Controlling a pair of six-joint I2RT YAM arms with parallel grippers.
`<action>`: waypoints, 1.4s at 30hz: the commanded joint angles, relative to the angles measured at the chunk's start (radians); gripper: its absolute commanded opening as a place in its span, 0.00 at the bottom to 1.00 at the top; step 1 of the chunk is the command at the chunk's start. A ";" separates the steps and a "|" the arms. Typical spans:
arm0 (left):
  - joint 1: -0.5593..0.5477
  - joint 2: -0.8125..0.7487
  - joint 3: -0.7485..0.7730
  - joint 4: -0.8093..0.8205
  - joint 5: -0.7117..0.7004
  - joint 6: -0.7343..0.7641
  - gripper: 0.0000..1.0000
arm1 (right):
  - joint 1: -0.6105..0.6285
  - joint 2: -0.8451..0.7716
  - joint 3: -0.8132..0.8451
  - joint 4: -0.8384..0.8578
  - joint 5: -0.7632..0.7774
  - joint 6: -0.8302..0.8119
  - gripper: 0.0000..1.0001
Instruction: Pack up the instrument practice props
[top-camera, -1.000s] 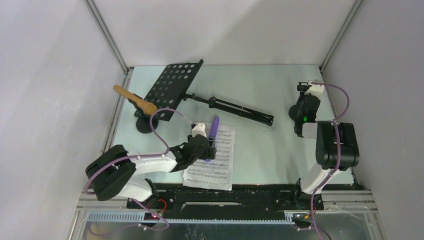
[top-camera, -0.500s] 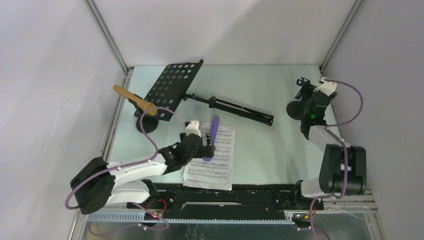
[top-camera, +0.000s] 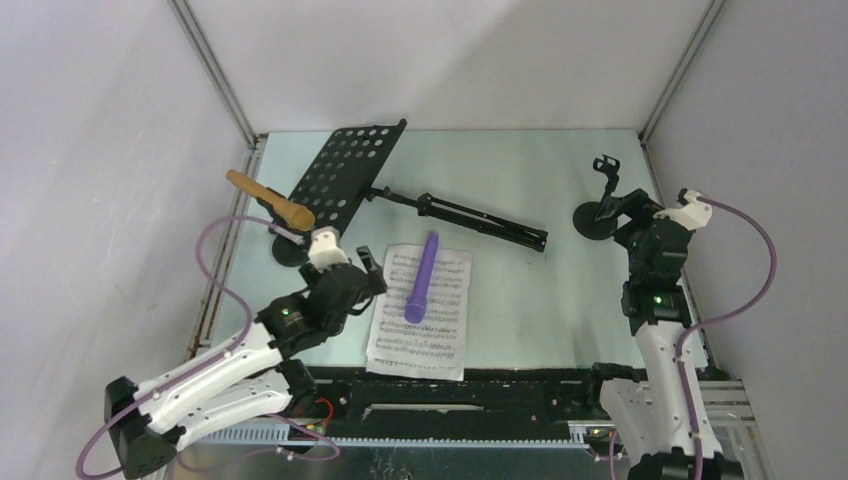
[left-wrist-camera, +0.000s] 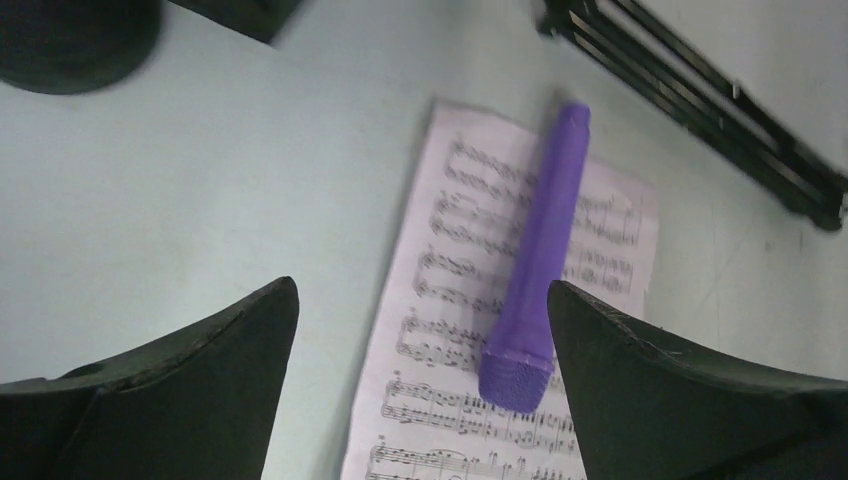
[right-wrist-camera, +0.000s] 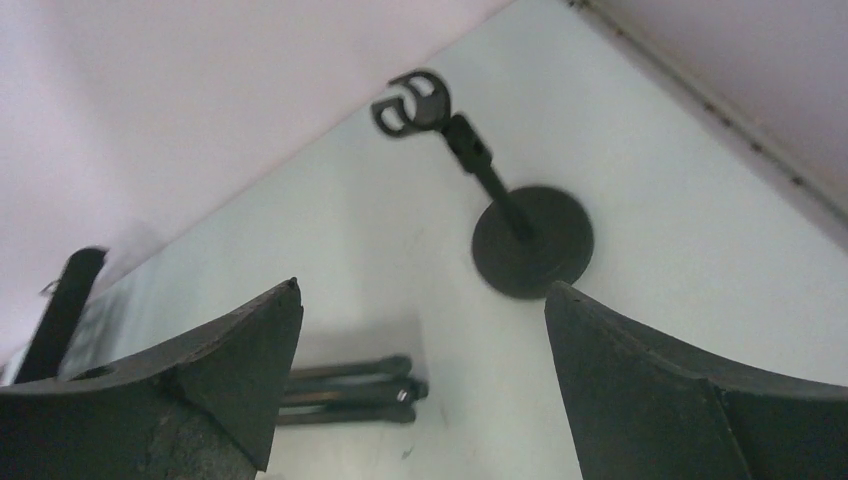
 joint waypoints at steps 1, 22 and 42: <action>0.051 -0.092 0.170 -0.286 -0.176 -0.084 1.00 | 0.024 -0.127 -0.008 -0.219 -0.137 0.091 0.98; 0.643 0.171 0.754 -0.438 -0.075 0.030 1.00 | 0.168 -0.289 0.005 -0.416 -0.157 0.142 0.99; 0.899 0.619 0.825 -0.341 0.079 0.094 0.96 | 0.191 -0.338 0.021 -0.473 -0.274 0.127 1.00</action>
